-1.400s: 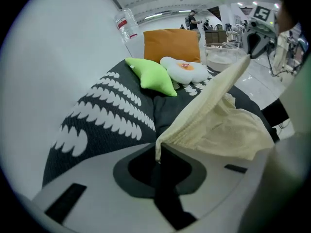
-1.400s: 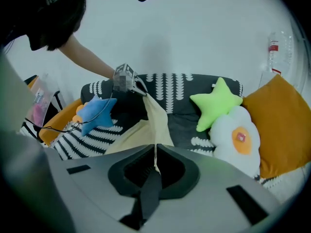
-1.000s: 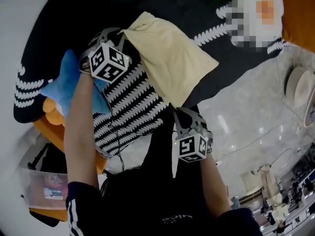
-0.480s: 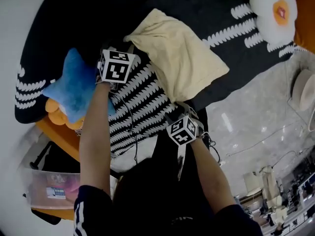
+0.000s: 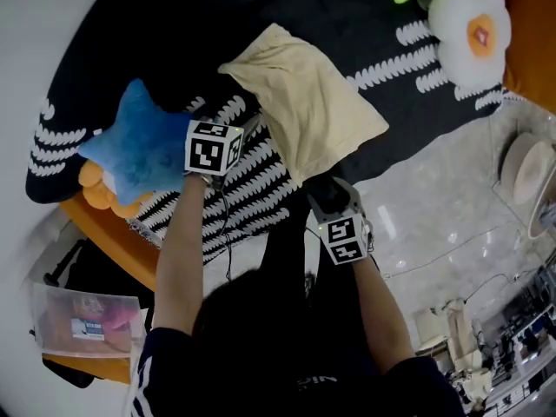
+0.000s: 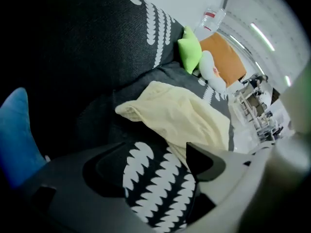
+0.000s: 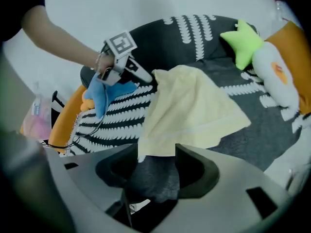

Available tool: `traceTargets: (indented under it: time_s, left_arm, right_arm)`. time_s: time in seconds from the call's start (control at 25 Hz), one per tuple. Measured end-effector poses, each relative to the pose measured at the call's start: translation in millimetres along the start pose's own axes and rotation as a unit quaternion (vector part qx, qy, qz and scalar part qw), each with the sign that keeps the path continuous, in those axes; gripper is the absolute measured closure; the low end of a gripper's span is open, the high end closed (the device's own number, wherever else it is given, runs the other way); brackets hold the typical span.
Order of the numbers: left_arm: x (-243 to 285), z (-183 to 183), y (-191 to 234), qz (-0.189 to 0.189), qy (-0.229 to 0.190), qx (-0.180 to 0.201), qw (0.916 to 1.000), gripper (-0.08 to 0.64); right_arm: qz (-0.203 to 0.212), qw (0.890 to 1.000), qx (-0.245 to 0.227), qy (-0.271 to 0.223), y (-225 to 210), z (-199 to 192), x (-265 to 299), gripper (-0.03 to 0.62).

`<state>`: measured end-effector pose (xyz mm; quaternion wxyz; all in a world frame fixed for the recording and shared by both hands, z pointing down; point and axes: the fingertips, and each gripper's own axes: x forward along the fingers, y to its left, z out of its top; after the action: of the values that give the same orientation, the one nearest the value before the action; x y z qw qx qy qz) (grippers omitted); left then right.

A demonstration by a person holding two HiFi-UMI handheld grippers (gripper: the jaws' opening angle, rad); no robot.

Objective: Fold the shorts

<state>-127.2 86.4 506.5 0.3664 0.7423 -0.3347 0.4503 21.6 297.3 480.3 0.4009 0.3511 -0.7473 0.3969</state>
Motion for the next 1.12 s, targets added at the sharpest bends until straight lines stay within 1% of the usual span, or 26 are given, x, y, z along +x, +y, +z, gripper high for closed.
traceTargets:
  time_s: [0.08, 0.16, 0.2, 0.28, 0.4, 0.44, 0.48, 0.52, 0.56, 0.64, 0.72, 0.76, 0.8, 0.88, 0.92, 0.96, 1.0, 1.04, 1.12]
  left_arm:
    - [-4.8, -19.5, -24.3, -0.029, 0.001, -0.049, 0.9984, 0.186]
    - [-6.1, -39.5, -46.2, -0.048, 0.003, -0.104, 0.9934, 0.186]
    - [-7.0, -47.5, -54.8, -0.052, 0.002, -0.125, 0.9908, 0.186]
    - [-10.4, -55.4, -63.7, -0.048, -0.005, -0.154, 0.9869, 0.188]
    - [-12.5, -42.7, -56.6, -0.031, -0.035, -0.201, 0.9785, 0.189]
    - [-11.8, -33.1, -48.3, -0.022, -0.051, -0.221, 0.9737, 0.189]
    - [-11.0, -22.1, -37.3, -0.013, -0.068, -0.243, 0.9674, 0.190]
    - [-10.5, -10.9, -24.5, -0.004, -0.087, -0.266, 0.9599, 0.199]
    - [-10.7, 0.0, -10.7, 0.004, -0.106, -0.288, 0.9517, 0.214]
    - [-12.9, 21.1, 15.4, 0.014, -0.141, -0.324, 0.9354, 0.245]
    - [-12.6, 41.4, 36.9, 0.019, -0.164, -0.349, 0.9226, 0.252]
    - [-9.9, 49.6, 45.1, 0.020, -0.169, -0.358, 0.9179, 0.252]
    - [-6.0, 55.3, 51.3, 0.019, -0.170, -0.367, 0.9144, 0.252]
    - [2.1, 58.9, 57.6, 0.017, -0.164, -0.377, 0.9113, 0.252]
    - [5.8, 58.3, 58.0, 0.014, -0.161, -0.379, 0.9110, 0.252]
    - [9.2, 57.2, 57.2, 0.011, -0.159, -0.382, 0.9104, 0.252]
    - [12.1, 56.3, 56.4, 0.006, -0.159, -0.385, 0.9089, 0.252]
    - [14.3, 55.7, 56.3, 0.001, -0.161, -0.391, 0.9064, 0.252]
    - [16.9, 55.2, 60.7, -0.001, -0.167, -0.405, 0.8989, 0.252]
  right_arm:
    - [-0.022, 1.000, -0.003, -0.005, -28.5, 7.4, -11.5, 0.351]
    - [-0.035, 0.999, -0.016, -0.014, -58.0, 19.0, -19.5, 0.359]
    - [-0.039, 0.999, -0.026, -0.019, -71.4, 27.0, -23.1, 0.367]
    - [-0.042, 0.997, -0.052, -0.035, -95.6, 51.5, -30.4, 0.389]
    - [-0.036, 0.991, -0.106, -0.070, -133.9, 112.3, -34.8, 0.440]
    - [-0.028, 0.989, -0.123, -0.079, -145.4, 137.2, -31.8, 0.461]
    - [-0.015, 0.987, -0.137, -0.087, -154.0, 163.5, -26.6, 0.467]
    - [0.001, 0.985, -0.147, -0.092, -158.7, 190.7, -19.5, 0.479]
    - [0.021, 0.983, -0.153, -0.097, -159.0, 218.0, -11.4, 0.476]
    - [0.067, 0.981, -0.152, -0.096, -151.1, 267.0, 7.0, 0.467]
    - [0.113, 0.981, -0.132, -0.082, -143.6, 304.0, 29.8, 0.448]
    - [0.131, 0.982, -0.118, -0.073, -141.6, 318.3, 42.9, 0.439]
    - [0.146, 0.982, -0.106, -0.063, -139.4, 330.1, 56.4, 0.437]
    - [0.164, 0.981, -0.098, -0.034, -131.4, 342.4, 84.5, 0.434]
    - [0.170, 0.980, -0.105, -0.012, -126.1, 341.9, 98.5, 0.420]
    - [0.173, 0.978, -0.119, 0.011, -120.5, 339.3, 111.3, 0.386]
    - [0.172, 0.975, -0.135, 0.031, -115.2, 335.8, 122.2, 0.335]
    - [0.166, 0.973, -0.152, 0.048, -110.2, 332.5, 131.2, 0.308]
    - [0.140, 0.971, -0.183, 0.067, -102.8, 327.5, 145.7, 0.315]
